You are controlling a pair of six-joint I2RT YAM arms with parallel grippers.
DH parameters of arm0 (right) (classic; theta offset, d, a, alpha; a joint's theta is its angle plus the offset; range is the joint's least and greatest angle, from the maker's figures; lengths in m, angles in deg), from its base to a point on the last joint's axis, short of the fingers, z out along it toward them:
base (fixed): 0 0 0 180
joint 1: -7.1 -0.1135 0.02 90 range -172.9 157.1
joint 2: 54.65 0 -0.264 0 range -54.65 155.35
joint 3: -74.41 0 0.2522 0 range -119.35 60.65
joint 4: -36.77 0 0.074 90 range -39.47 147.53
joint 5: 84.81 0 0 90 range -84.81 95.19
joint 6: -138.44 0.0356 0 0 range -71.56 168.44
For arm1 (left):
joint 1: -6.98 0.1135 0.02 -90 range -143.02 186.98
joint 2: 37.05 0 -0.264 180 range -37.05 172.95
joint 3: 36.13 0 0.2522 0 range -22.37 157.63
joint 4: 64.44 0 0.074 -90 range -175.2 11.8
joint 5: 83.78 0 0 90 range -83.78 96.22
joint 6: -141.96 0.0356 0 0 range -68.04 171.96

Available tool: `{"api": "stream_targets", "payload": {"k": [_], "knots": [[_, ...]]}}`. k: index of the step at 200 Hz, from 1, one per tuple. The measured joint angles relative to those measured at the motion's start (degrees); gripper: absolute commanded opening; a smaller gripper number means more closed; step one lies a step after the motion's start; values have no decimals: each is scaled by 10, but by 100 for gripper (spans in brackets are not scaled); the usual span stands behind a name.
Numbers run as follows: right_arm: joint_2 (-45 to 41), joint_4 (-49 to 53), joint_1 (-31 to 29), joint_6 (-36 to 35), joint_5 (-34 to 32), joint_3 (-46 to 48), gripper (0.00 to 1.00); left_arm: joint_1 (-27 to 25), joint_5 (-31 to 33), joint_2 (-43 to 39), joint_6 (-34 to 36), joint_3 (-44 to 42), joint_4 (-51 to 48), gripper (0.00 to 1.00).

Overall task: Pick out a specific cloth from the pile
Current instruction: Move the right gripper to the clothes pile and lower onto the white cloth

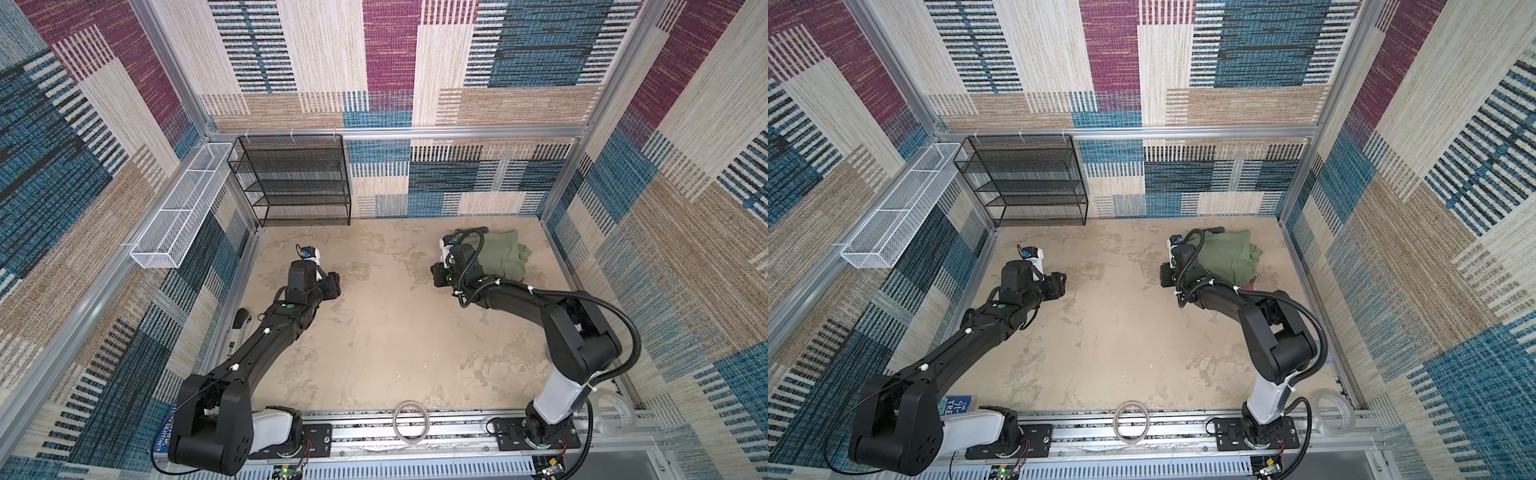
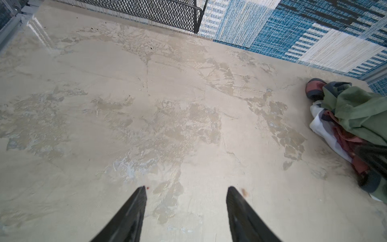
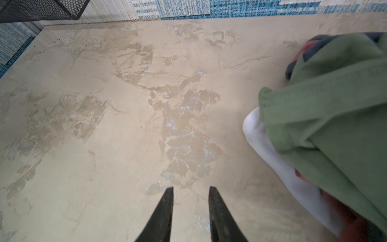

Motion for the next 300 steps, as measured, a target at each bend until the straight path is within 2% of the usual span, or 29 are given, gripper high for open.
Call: {"api": "stream_targets", "payload": {"k": [33, 124, 181, 260, 281, 300], "knots": [[65, 22, 0, 20, -7, -50, 30, -1, -2, 0, -1, 0, -7, 64], [172, 85, 1, 30, -141, -182, 39, -1, -1, -6, 0, 0, -16, 64], [201, 117, 1, 26, -206, -224, 44, -1, 0, -5, 0, 1, -16, 64], [239, 148, 4, 15, -255, -264, 43, -1, 0, 2, -1, 4, -16, 64], [246, 151, 9, 15, -258, -270, 38, -1, 0, 1, -1, 5, -16, 64], [252, 153, 12, 13, -260, -274, 28, -1, 0, -1, -1, 5, -16, 64]]}}
